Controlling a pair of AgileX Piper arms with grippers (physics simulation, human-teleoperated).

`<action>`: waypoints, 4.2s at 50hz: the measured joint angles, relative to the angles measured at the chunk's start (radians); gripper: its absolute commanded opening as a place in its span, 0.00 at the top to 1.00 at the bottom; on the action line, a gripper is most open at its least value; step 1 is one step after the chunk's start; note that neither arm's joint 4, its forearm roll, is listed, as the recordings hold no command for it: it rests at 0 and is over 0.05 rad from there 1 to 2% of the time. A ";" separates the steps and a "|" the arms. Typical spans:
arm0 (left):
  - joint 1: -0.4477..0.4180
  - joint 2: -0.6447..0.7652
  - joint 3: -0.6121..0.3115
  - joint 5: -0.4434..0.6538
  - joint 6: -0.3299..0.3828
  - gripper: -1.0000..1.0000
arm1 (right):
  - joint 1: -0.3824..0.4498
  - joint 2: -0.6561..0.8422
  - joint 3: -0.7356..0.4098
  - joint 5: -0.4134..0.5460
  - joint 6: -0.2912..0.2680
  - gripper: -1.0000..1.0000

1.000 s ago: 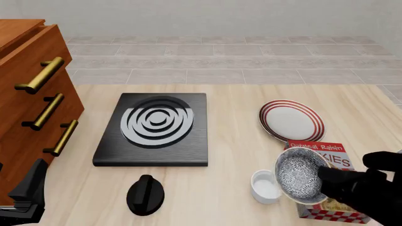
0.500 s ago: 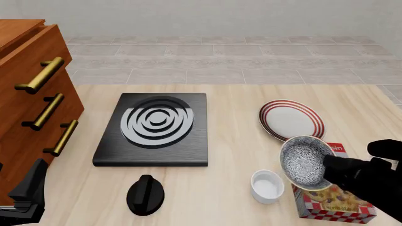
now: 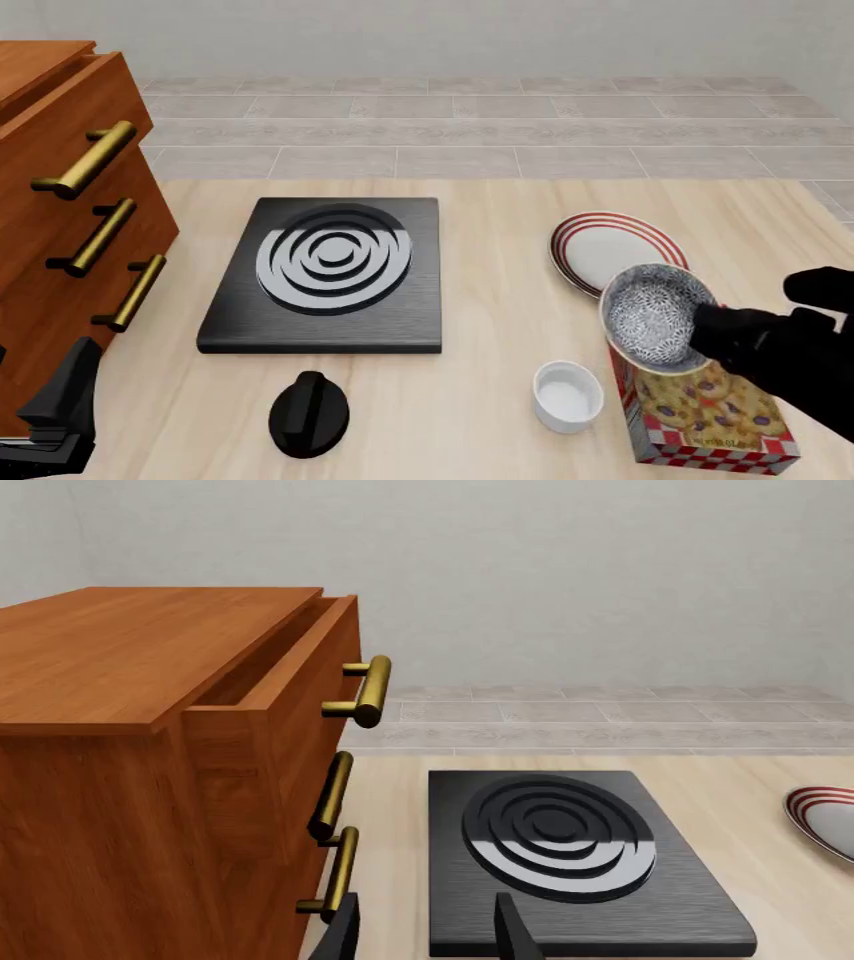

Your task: Pick the akita bowl next to the ramekin and place it on the plate.

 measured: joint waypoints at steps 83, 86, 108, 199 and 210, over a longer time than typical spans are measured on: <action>0.000 0.000 0.000 0.000 0.000 0.00 | -0.135 0.244 -0.093 -0.228 -0.013 1.00; 0.000 0.000 0.000 0.000 0.000 0.00 | -0.137 0.252 -0.095 -0.237 -0.012 1.00; 0.000 0.000 0.000 0.000 0.000 0.00 | -0.138 0.324 -0.105 -0.307 -0.004 1.00; 0.001 0.001 0.000 0.000 0.000 0.00 | -0.176 0.689 -0.173 -0.564 -0.012 1.00; 0.002 0.002 0.000 0.000 -0.001 0.00 | -0.183 0.725 -0.184 -0.584 -0.014 1.00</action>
